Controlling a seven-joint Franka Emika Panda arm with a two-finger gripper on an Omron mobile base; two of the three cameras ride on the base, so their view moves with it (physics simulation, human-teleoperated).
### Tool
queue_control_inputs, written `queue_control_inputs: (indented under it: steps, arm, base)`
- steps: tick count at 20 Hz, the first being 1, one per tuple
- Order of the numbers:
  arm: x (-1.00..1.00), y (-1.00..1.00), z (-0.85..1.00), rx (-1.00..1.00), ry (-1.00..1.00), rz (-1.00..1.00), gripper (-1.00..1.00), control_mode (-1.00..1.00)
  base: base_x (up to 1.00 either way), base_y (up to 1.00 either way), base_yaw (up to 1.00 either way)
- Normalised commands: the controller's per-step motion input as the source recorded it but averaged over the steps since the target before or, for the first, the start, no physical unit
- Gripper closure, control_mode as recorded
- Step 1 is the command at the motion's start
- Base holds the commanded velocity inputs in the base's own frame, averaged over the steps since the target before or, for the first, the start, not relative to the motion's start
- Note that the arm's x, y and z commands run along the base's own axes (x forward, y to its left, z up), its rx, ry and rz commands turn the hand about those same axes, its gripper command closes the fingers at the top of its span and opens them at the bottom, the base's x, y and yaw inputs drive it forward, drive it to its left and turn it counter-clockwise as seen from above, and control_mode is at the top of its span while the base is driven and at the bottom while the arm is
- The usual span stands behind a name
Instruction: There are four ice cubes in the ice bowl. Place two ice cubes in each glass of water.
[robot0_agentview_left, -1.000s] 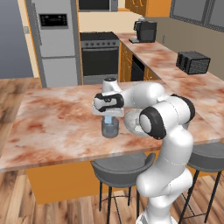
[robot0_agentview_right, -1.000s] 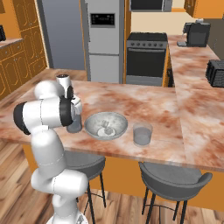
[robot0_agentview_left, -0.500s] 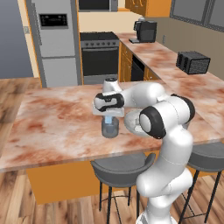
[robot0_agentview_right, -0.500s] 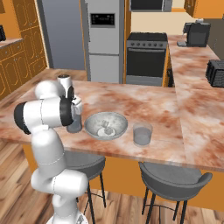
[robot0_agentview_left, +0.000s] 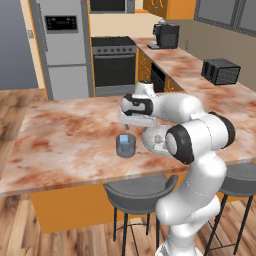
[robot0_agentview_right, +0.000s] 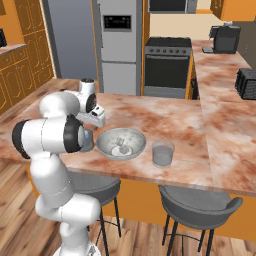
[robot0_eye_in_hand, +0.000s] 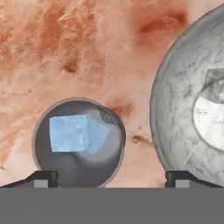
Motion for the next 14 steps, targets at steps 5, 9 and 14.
queue_control_inputs:
  steps: [5,9,14]
  arm:
    - [-0.80,-1.00,0.18,-0.01,0.00,0.01,-1.00,-1.00]
    - [-0.73,-1.00,0.00,-0.06,0.00,0.16,-1.00,-1.00]
    - [-0.25,-0.82,-0.08,-0.21,-0.01,0.47,-1.00,-1.00]
  base:
    - [0.00,0.00,0.00]
    - [0.00,0.00,0.00]
    - [0.00,0.00,0.00]
